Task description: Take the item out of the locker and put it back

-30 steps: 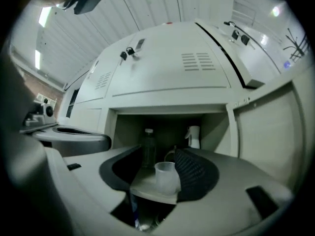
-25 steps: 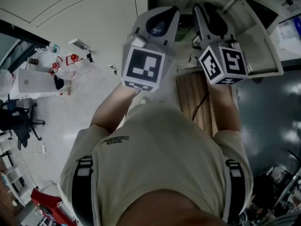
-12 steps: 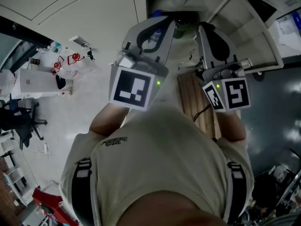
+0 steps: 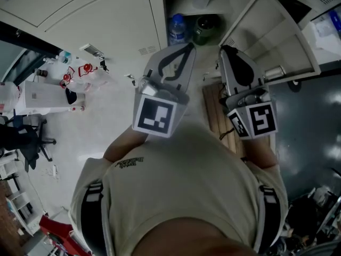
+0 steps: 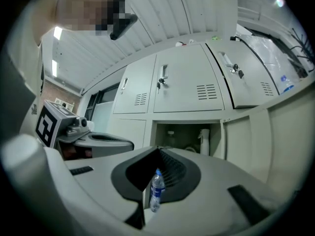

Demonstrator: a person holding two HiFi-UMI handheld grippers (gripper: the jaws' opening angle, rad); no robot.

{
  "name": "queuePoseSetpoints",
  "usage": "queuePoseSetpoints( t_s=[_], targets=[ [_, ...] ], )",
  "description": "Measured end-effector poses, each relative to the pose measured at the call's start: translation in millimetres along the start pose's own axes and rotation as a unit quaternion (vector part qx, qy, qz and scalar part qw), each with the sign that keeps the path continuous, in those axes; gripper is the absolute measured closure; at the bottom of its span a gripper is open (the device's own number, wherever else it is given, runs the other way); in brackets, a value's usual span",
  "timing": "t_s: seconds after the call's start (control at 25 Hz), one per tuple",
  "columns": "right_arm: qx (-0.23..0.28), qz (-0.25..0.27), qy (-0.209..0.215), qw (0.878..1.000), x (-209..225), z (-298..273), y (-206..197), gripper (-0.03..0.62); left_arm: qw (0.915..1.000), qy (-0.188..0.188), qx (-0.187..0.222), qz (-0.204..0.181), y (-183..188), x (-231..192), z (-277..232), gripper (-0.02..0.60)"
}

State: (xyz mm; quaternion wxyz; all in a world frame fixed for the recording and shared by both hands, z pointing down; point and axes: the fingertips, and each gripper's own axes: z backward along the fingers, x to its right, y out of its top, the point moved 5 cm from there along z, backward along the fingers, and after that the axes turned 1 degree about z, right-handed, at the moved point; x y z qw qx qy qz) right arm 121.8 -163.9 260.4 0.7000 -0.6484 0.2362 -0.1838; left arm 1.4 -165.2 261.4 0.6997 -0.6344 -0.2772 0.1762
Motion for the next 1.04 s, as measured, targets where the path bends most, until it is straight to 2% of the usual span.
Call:
queuePoseSetpoints(
  t_s=[0.28, 0.48, 0.8, 1.04],
  targets=[
    [-0.001, 0.004, 0.002, 1.0, -6, 2, -3, 0.592, 0.9999, 0.0, -0.01, 0.006, -4, -2, 4, 0.568],
    [-0.001, 0.003, 0.004, 1.0, -8, 4, -2, 0.592, 0.9991, -0.011, 0.003, 0.04, 2, -4, 9, 0.568],
    [0.001, 0.005, 0.003, 1.0, -13, 5, 2, 0.592, 0.9993, -0.021, -0.009, 0.029, 1, 0, 12, 0.568],
    [0.007, -0.001, -0.004, 1.0, -12, 9, 3, 0.592, 0.9993, -0.024, -0.003, 0.029, 4, 3, 14, 0.568]
  ],
)
